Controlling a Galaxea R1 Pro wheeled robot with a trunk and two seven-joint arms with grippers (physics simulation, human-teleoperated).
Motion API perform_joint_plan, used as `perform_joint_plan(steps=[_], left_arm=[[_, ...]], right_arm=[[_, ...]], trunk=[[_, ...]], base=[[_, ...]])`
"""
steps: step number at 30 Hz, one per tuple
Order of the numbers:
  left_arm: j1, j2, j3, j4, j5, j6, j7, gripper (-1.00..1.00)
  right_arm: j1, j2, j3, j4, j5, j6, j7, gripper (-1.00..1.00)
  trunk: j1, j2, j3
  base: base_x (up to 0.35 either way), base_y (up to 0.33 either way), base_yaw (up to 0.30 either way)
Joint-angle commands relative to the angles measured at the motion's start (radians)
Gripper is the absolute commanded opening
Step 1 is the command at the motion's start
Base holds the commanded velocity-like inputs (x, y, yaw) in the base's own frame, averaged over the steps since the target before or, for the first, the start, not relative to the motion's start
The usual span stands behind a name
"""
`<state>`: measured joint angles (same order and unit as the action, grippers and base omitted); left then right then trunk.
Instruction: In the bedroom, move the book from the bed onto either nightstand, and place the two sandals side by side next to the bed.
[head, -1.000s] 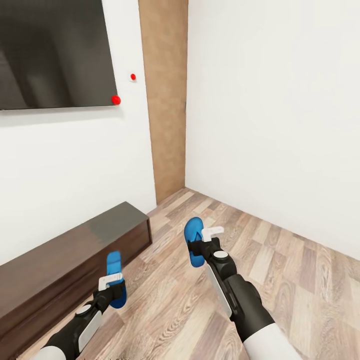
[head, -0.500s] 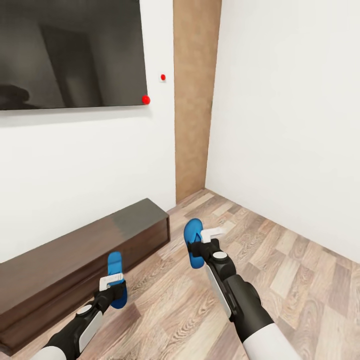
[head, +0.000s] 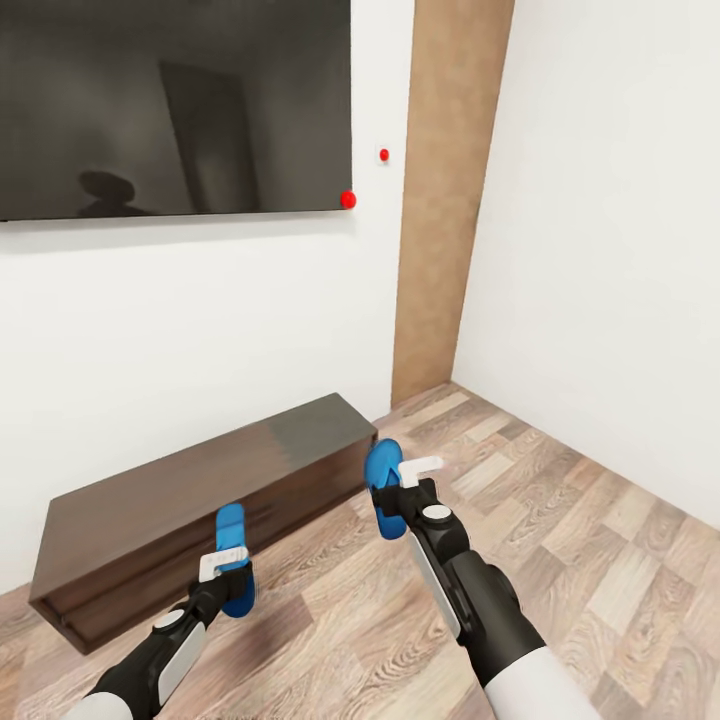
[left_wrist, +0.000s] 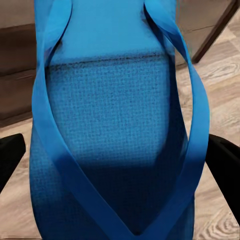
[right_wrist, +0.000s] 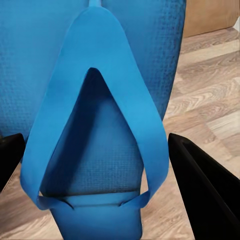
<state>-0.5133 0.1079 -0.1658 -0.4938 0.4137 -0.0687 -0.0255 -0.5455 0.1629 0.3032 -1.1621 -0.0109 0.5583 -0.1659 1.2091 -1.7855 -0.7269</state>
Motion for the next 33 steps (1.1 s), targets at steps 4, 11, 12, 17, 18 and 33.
perform_joint_plan(steps=[4,11,12,17,18,33], left_arm=[[-0.001,0.001,-0.018,0.001,0.010,-0.005,0.000,-1.00],[-0.001,0.001,-0.025,0.004,0.010,-0.005,0.001,-1.00],[-0.001,0.001,-0.025,0.004,0.010,-0.005,0.001,-1.00],[-0.002,0.001,-0.026,0.004,0.010,-0.005,0.001,-1.00],[-0.001,0.001,-0.026,0.004,0.010,-0.005,0.001,-1.00],[-0.002,0.001,-0.042,0.005,0.010,-0.005,0.001,-1.00]], right_arm=[[-0.001,0.000,0.002,-0.001,-0.001,0.006,-0.006,-1.00],[0.000,0.000,0.002,-0.001,-0.001,0.006,-0.006,-1.00],[0.000,0.000,0.002,-0.001,-0.001,0.006,-0.006,-1.00],[0.000,0.001,0.002,-0.001,-0.001,0.006,-0.006,-1.00],[-0.001,0.001,0.002,-0.001,-0.001,0.006,-0.006,-1.00],[0.000,0.001,0.015,0.007,-0.001,0.005,-0.006,-1.00]], trunk=[[0.000,0.000,-0.001],[0.000,0.000,-0.001],[0.000,0.000,-0.001],[0.000,0.000,-0.001],[0.000,0.000,-0.001],[0.000,0.000,-0.001]], base=[[0.000,0.000,0.292],[0.000,0.000,0.292],[0.000,0.000,0.292],[0.000,0.000,0.292],[0.000,0.000,0.292],[0.000,0.000,0.292]])
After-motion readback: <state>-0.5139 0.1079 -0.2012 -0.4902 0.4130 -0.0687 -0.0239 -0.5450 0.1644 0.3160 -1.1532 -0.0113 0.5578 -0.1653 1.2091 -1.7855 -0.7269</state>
